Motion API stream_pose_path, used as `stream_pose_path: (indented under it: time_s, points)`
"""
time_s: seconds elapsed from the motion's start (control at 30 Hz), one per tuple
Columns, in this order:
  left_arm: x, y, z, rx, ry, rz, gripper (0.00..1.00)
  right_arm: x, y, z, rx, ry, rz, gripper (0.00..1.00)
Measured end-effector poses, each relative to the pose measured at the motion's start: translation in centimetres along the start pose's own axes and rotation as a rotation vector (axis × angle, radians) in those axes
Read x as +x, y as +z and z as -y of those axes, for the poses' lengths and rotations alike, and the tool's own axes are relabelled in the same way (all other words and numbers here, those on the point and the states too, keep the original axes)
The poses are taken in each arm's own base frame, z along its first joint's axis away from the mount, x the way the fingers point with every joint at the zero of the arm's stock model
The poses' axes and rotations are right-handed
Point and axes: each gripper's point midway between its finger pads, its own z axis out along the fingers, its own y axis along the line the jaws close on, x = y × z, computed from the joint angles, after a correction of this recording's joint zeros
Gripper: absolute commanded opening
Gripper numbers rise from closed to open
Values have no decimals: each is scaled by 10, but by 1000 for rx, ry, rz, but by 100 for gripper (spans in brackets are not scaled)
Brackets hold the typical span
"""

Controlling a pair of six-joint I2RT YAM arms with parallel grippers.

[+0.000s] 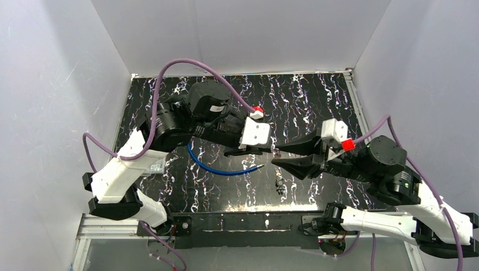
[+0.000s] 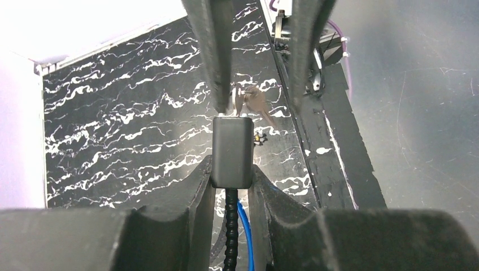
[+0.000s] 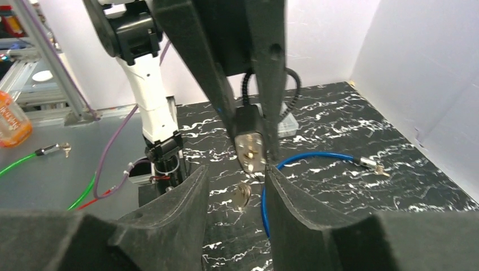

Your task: Unlock with the key

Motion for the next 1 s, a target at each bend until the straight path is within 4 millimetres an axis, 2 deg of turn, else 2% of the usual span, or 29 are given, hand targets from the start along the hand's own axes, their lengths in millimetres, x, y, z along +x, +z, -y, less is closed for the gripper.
stream_pose_path:
  time_s: [0.1,0.2,0.33,0.4,0.5,0.67,0.8,1.0]
  points:
    - [-3,4,1,8,16,11,0,-2,-13,5,36,-2,-10,48]
    - [-4,4,2,12,29,16,0,-9,-26,10,75,-6,-3,43]
    - [-5,4,2,13,35,17,0,-14,-36,18,130,-21,8,26]
    - [-5,4,2,13,36,17,0,-16,-36,20,140,-24,10,22]
    - [-5,4,2,13,36,17,0,-16,-31,20,135,-25,0,21]
    - [-5,4,2,13,36,17,0,-4,-16,16,94,-19,-46,19]
    - [-5,4,2,14,36,17,0,-1,-12,13,76,-17,-58,19]
    - [-5,5,3,16,38,18,0,-2,-15,12,72,-21,-55,26]
